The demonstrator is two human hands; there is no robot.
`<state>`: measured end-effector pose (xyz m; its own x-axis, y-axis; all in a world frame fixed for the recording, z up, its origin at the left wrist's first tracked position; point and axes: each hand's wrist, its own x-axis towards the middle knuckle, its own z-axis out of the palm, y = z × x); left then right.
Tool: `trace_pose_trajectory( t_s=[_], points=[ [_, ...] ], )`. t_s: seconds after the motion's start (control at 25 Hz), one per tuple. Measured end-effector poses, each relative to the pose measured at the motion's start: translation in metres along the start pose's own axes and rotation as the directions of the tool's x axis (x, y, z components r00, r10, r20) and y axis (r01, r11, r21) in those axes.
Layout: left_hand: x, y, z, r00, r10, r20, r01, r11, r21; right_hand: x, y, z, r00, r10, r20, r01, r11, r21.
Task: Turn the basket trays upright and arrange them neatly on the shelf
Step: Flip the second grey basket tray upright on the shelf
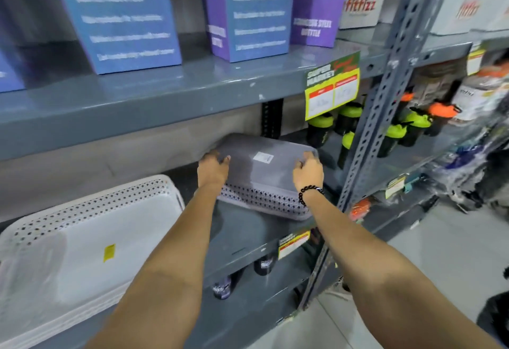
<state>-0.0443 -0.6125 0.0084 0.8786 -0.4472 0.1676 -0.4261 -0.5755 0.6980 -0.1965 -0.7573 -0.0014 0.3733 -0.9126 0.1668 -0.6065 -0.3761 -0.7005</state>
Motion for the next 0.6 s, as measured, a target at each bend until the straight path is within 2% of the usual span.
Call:
trace_pose_trajectory(
  t_s=[0.12,0.24,0.28,0.4,0.52,0.6],
  points=[
    [0.023,0.012,0.023,0.999,-0.047,0.016,0.045,0.994,0.104,0.031,0.023,0.000,0.984,0.114,0.138,-0.110,0.993,-0.038],
    [0.046,0.015,0.036,0.961,-0.196,0.194,0.163,0.972,0.171,0.055,0.032,0.003,0.913,0.284,0.294,-0.299,0.954,0.007],
    [0.054,0.015,0.038,0.950,-0.233,0.211,0.190,0.960,0.204,0.060,0.031,0.003,0.894,0.308,0.325,-0.333,0.943,0.023],
    [0.067,0.017,0.039,0.915,-0.379,0.137,0.339,0.908,0.246,0.071,0.022,-0.001,0.853,0.350,0.387,-0.395,0.918,0.040],
    [0.063,0.012,0.034,0.901,-0.416,0.126,0.349,0.864,0.363,0.075,0.012,-0.001,0.831,0.362,0.422,-0.432,0.898,0.080],
    [0.062,0.003,0.028,0.892,-0.438,0.114,0.370,0.851,0.372,0.079,0.009,0.002,0.805,0.369,0.464,-0.459,0.884,0.093]
  ],
)
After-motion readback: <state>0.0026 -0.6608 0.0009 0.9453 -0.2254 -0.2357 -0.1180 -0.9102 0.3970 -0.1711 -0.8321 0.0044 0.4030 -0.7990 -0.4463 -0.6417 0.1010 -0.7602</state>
